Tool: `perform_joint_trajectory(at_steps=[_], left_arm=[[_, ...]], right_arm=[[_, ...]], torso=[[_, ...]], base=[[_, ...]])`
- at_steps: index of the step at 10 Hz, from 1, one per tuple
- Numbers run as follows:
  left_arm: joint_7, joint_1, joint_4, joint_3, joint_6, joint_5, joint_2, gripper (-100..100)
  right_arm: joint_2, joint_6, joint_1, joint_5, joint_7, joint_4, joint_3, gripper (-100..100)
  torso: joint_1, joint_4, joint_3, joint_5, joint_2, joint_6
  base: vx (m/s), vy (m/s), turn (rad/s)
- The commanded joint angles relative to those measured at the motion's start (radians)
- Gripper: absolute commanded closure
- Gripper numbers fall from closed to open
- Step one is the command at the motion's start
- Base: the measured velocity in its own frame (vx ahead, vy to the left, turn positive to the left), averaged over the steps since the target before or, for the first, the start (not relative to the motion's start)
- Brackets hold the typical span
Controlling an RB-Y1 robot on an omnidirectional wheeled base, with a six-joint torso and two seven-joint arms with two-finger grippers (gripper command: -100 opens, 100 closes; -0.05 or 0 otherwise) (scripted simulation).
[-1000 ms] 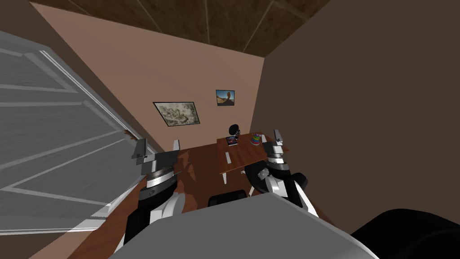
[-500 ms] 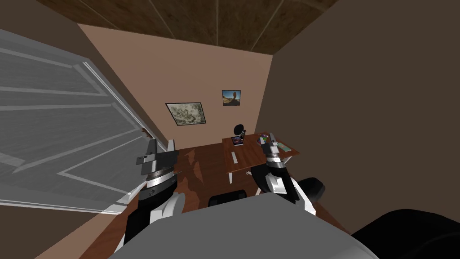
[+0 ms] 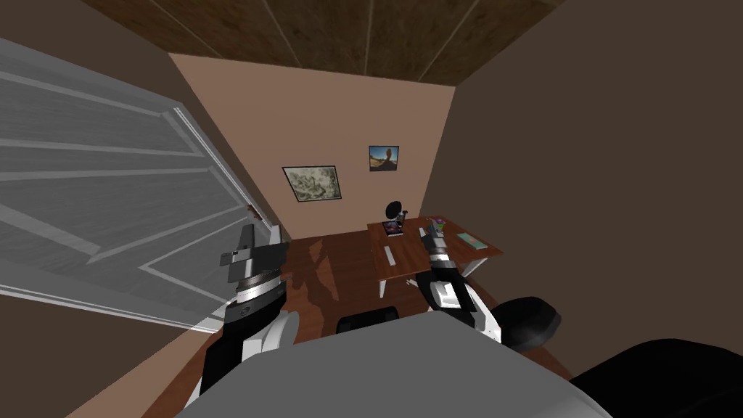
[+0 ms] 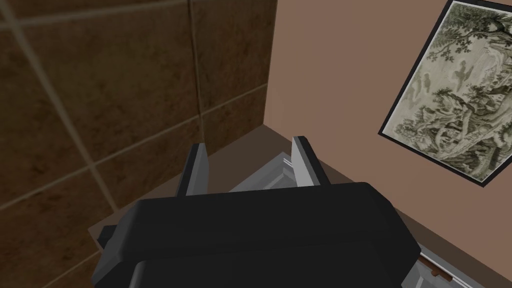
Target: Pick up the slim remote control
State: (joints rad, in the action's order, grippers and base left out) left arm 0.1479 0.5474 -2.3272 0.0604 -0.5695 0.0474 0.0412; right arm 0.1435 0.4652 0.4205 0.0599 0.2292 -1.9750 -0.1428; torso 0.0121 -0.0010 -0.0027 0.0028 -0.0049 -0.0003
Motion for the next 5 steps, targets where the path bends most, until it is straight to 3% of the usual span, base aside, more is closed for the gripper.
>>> perform_joint_trajectory(at_steps=[1,2,5], left_arm=[[0.000,0.000,0.000,0.000,0.000,0.000,0.000,0],[0.000,0.000,0.000,0.000,0.000,0.000,0.000,0],[0.000,0.000,0.000,0.000,0.000,0.000,0.000,0]], right_arm=[[0.012,-0.044,-0.011,0.021,0.023,0.050,-0.014,-100],[0.023,-0.066,-0.026,0.036,0.038,0.097,-0.027,-100],[0.033,-0.091,-0.041,0.053,0.053,0.155,-0.041,-100]], torso=[[0.000,0.000,0.000,0.000,0.000,0.000],[0.002,0.000,0.000,0.000,0.001,0.000],[-0.004,0.001,0.002,-0.001,0.003,0.000]], base=[[0.066,0.222,0.149],[0.077,0.231,0.121],[0.044,0.109,0.042]])
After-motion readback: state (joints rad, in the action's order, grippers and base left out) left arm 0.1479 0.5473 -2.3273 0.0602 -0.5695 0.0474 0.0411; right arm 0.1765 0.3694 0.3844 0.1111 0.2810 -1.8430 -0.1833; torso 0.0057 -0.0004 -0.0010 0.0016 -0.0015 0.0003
